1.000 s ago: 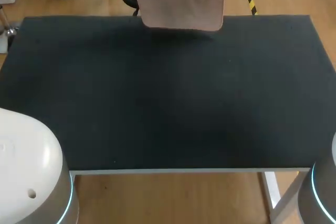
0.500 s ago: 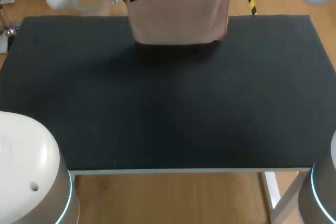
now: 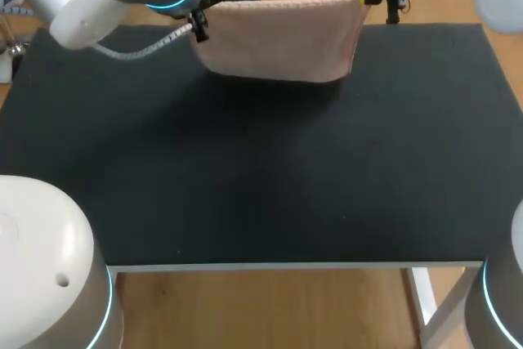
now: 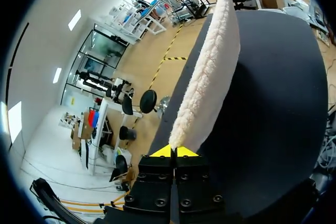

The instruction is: Fold the towel

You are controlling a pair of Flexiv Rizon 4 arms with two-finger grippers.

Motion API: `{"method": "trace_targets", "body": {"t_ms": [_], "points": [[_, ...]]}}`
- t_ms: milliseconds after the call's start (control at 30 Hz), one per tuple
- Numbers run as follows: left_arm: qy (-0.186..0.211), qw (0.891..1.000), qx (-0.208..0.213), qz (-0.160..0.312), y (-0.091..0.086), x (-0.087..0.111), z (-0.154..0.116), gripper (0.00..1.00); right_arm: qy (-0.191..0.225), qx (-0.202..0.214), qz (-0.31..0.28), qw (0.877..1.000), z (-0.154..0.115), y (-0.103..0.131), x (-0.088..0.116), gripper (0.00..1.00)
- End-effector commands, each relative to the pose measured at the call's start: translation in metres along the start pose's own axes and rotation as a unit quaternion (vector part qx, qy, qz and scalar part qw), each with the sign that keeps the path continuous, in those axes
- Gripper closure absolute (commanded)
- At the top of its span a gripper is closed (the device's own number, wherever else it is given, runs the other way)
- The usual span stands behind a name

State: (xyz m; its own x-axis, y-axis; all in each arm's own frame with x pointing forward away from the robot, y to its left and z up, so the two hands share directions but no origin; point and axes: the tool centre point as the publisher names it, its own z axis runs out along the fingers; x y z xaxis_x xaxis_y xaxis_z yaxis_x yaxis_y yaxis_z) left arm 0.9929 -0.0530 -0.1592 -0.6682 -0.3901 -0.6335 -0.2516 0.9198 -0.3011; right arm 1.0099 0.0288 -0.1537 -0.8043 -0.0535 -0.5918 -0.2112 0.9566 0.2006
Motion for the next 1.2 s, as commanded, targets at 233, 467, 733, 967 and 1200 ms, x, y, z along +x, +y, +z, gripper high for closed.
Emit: {"method": "trace_targets", "body": {"t_ms": [233,467,733,967,1200], "points": [[0.045,0.999,-0.013,0.007,0.013,0.033,0.013,1.0,0.038,0.026,-0.003,0.999,0.022,-0.01,0.031,1.0],[0.087,0.996,-0.031,0.017,0.015,0.064,0.042,1.0,0.074,0.038,0.006,0.997,0.052,-0.019,0.053,1.0],[0.135,0.989,-0.05,0.016,0.02,0.086,0.078,1.0,0.115,0.052,0.026,0.992,0.085,-0.03,0.077,1.0],[0.155,0.985,-0.074,0.017,0.025,0.089,0.109,1.0,0.124,0.057,0.041,0.99,0.117,-0.036,0.081,1.0],[0.158,0.984,-0.084,0.021,0.023,0.074,0.146,1.0,0.123,0.064,0.06,0.989,0.144,-0.045,0.07,1.0]]}}
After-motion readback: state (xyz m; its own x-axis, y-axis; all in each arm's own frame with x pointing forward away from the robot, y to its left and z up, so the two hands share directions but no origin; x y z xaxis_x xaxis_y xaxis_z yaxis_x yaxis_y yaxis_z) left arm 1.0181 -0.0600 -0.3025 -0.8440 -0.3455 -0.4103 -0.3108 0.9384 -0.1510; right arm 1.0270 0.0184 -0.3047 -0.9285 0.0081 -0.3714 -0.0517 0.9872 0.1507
